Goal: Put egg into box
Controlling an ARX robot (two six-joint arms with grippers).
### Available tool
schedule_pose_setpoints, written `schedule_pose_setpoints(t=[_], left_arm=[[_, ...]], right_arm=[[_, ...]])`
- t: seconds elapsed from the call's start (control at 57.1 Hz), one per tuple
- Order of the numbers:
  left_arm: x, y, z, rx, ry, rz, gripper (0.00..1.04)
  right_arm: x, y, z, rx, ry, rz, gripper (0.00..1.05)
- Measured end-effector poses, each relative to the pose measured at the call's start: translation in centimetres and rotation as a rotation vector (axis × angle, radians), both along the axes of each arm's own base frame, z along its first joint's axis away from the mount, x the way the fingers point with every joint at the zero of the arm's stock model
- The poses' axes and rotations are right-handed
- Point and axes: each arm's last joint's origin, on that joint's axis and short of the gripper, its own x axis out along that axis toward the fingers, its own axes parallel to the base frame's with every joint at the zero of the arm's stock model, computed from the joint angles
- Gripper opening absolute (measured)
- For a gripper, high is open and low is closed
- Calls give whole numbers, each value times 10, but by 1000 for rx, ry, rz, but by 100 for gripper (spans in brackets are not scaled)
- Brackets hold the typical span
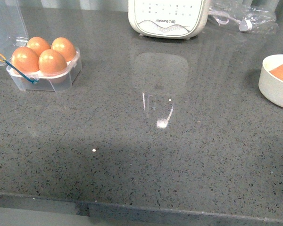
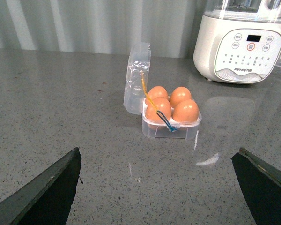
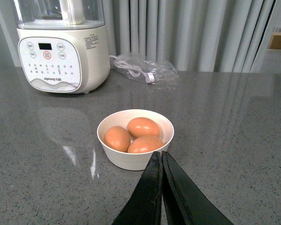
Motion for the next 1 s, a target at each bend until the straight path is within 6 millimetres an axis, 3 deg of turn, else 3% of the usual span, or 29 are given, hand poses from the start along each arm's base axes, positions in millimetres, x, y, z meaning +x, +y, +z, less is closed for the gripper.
schedule_pose_setpoints(t=[0.77, 0.998], left_arm=[[0, 0, 0, 0, -1, 0, 98], [0, 0, 0, 0, -1, 0, 98]], right_arm=[[-16, 0, -3, 0, 8, 0, 3], [-16, 0, -3, 0, 8, 0, 41]])
